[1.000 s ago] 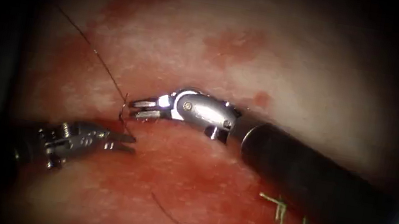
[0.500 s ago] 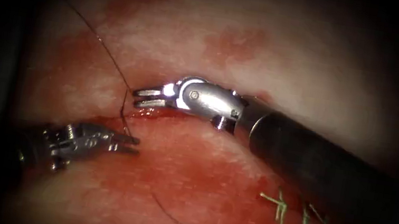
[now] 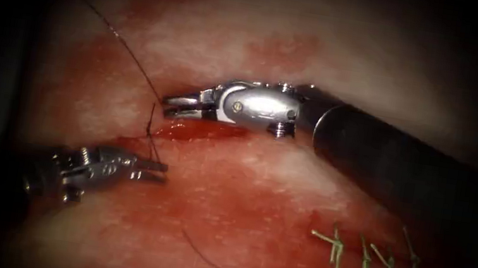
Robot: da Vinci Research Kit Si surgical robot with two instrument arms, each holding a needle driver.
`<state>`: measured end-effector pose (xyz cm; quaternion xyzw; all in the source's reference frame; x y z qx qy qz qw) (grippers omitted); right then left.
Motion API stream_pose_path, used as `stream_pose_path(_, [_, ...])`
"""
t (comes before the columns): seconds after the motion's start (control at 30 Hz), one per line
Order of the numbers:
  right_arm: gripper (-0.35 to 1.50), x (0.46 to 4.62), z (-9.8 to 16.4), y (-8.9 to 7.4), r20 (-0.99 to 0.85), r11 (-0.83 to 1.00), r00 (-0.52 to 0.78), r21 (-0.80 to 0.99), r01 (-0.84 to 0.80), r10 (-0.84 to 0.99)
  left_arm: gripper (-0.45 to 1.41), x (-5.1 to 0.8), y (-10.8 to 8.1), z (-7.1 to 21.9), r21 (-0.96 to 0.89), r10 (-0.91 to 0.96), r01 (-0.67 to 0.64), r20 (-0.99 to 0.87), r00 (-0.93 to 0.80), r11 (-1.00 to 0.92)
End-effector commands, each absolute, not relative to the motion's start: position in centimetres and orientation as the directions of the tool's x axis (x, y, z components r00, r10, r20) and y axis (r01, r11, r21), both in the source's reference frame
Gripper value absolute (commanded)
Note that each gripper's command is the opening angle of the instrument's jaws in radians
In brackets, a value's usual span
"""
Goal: Wound Closure
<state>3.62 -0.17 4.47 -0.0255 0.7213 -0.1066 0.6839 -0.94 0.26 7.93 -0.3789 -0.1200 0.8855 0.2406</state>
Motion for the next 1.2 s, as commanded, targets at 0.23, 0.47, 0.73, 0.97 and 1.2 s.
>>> stream_pose_path(0.23, [-0.35,3.71,4.43,-0.02,-0.973,0.968,-0.068,-0.228,0.105,-0.222,-0.15,-0.99,0.27,7.99,-0.396,0.517,-0.333,-0.614,-0.597,-0.856])
stream_pose_path(0.47, [-0.35,3.70,4.37,0.01,-0.970,0.965,-0.070,-0.240,0.109,-0.234,-0.15,-0.98,0.27,7.98,-0.397,0.517,-0.333,-0.613,-0.597,-0.855])
stream_pose_path(0.73, [-0.35,3.70,4.36,0.04,-0.971,0.965,-0.070,-0.237,0.110,-0.230,-0.15,-0.97,0.27,7.97,-0.398,0.517,-0.332,-0.614,-0.597,-0.855])
stream_pose_path(0.97, [-0.35,3.71,4.31,0.14,-0.993,0.988,-0.082,-0.100,0.119,-0.090,-0.15,-0.98,0.28,7.96,-0.399,0.518,-0.332,-0.613,-0.597,-0.855])
stream_pose_path(1.2, [-0.35,3.80,4.31,0.24,-0.997,0.989,-0.026,0.072,0.131,0.076,-0.15,-0.97,0.28,7.96,-0.399,0.518,-0.332,-0.613,-0.597,-0.855])
